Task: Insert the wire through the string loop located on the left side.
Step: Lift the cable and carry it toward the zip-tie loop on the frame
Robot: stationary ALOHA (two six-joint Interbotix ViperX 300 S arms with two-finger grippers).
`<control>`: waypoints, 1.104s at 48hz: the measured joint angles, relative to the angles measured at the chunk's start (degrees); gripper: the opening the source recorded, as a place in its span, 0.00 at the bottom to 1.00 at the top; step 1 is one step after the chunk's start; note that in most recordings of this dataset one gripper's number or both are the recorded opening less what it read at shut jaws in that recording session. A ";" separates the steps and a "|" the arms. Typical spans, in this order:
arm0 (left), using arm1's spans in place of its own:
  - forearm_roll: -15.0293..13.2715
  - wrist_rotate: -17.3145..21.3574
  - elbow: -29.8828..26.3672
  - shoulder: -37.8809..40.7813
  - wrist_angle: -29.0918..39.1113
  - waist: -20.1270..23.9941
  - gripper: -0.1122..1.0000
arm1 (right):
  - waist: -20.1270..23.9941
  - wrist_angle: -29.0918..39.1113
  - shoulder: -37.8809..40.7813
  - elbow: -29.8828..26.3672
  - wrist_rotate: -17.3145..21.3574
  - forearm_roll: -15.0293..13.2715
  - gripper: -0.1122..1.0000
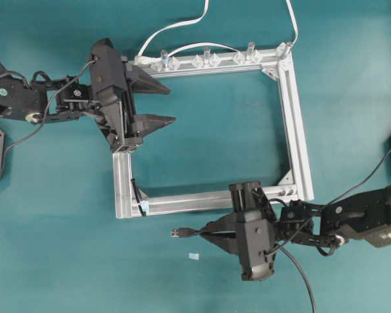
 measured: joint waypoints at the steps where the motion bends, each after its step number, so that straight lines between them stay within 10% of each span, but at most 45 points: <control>1: 0.09 0.00 0.00 0.00 -0.09 0.00 0.76 | 0.00 0.00 0.00 0.00 0.00 0.00 0.14; 53: 0.09 0.00 0.00 0.00 0.09 0.09 0.76 | -7.38 2.55 0.00 0.35 -0.26 -8.09 0.14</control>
